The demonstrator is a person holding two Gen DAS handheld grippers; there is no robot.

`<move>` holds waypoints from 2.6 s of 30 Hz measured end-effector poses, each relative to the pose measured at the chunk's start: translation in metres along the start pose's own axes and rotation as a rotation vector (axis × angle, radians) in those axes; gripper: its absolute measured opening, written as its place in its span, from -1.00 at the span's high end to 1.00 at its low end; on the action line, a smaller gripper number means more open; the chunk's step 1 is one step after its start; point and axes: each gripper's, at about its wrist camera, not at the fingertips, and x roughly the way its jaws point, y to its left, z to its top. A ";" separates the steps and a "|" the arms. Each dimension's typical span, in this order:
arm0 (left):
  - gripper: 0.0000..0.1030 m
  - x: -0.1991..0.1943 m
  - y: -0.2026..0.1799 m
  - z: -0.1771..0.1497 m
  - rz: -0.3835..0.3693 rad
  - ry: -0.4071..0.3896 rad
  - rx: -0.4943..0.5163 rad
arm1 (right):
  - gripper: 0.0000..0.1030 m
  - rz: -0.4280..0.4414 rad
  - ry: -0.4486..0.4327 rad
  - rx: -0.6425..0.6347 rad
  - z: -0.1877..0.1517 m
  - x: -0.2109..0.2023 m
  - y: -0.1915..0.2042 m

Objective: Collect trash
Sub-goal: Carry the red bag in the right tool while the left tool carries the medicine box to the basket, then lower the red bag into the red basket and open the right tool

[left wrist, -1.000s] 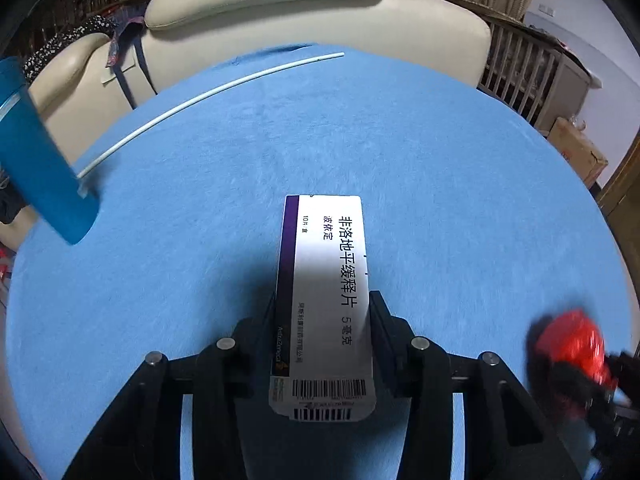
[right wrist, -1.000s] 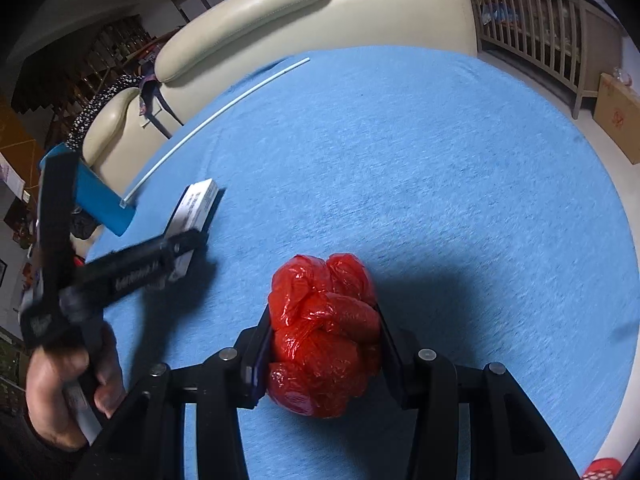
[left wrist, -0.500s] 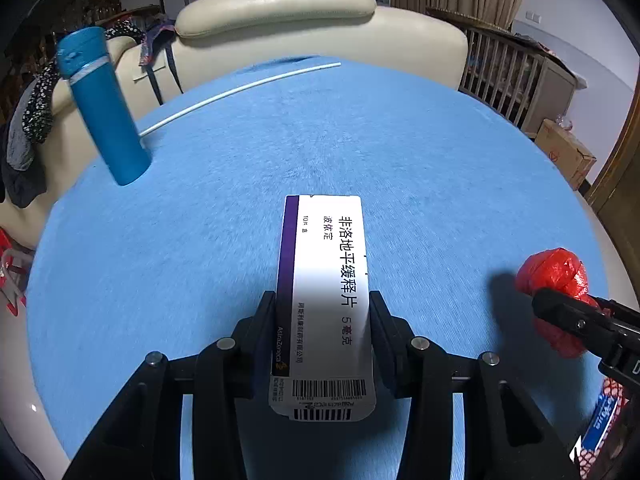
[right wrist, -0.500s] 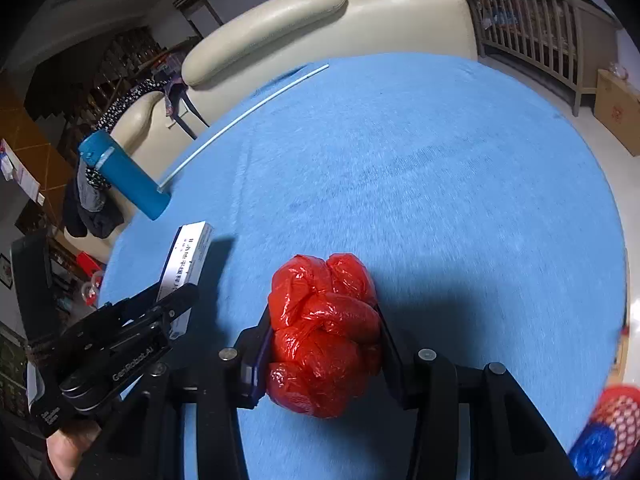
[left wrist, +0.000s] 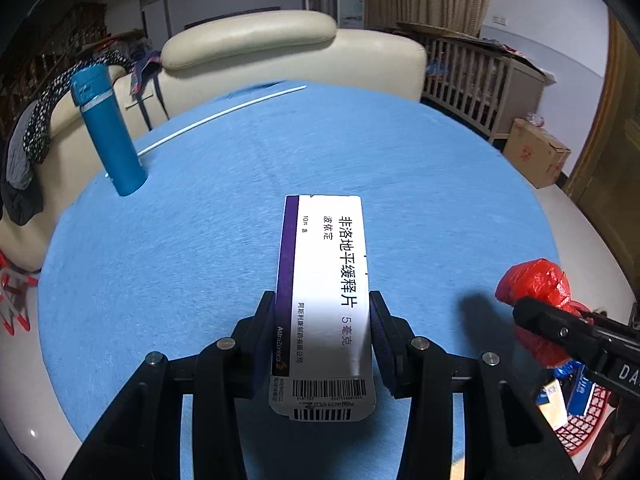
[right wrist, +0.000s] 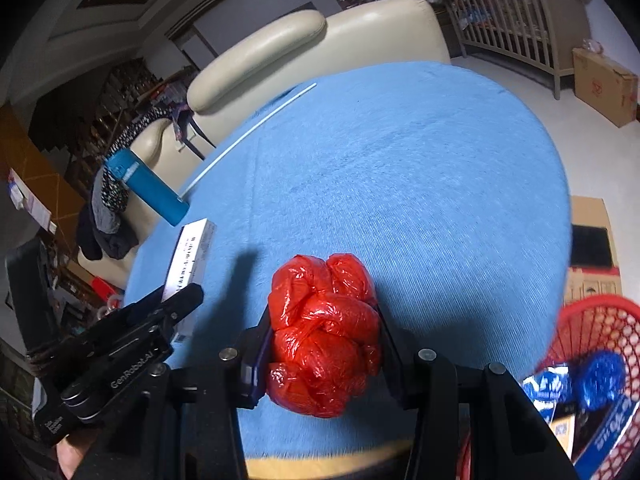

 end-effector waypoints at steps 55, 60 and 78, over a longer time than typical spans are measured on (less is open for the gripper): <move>0.10 -0.048 -0.206 -0.039 -0.293 0.034 0.434 | 0.01 -0.273 -0.165 0.303 -0.083 -0.155 -0.185; 0.10 -0.048 -0.214 -0.043 -0.298 0.040 0.452 | -0.41 -0.269 -0.113 0.349 -0.090 -0.146 -0.196; 0.10 -0.040 -0.248 -0.051 -0.334 0.087 0.518 | -0.43 -0.257 -0.243 0.428 -0.091 -0.186 -0.215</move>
